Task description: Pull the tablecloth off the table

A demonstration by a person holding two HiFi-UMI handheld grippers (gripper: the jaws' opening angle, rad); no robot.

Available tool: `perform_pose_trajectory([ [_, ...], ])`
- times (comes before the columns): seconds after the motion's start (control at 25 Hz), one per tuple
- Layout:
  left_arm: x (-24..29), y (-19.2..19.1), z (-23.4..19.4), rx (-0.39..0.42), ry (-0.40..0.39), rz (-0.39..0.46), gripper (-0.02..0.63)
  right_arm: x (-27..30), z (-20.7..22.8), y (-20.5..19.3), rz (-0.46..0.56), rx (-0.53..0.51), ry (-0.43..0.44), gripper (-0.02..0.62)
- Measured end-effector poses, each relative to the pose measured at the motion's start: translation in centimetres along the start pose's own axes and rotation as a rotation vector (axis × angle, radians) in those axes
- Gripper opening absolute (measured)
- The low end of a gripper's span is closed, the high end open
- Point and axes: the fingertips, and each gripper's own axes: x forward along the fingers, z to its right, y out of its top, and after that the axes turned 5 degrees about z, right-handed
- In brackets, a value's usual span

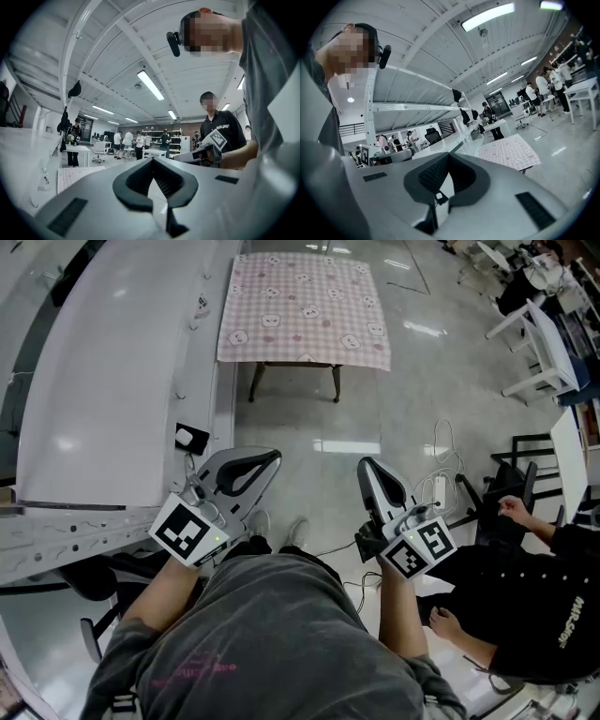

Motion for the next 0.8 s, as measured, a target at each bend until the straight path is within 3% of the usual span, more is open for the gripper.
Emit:
perform_pose_trajectory([
  [0.8, 0.8, -0.8, -0.9, -0.015, 0.001, -0.005, 0.033, 1.2, 0.6, -0.2, -0.022, -0.001, 0.007, 0.006],
])
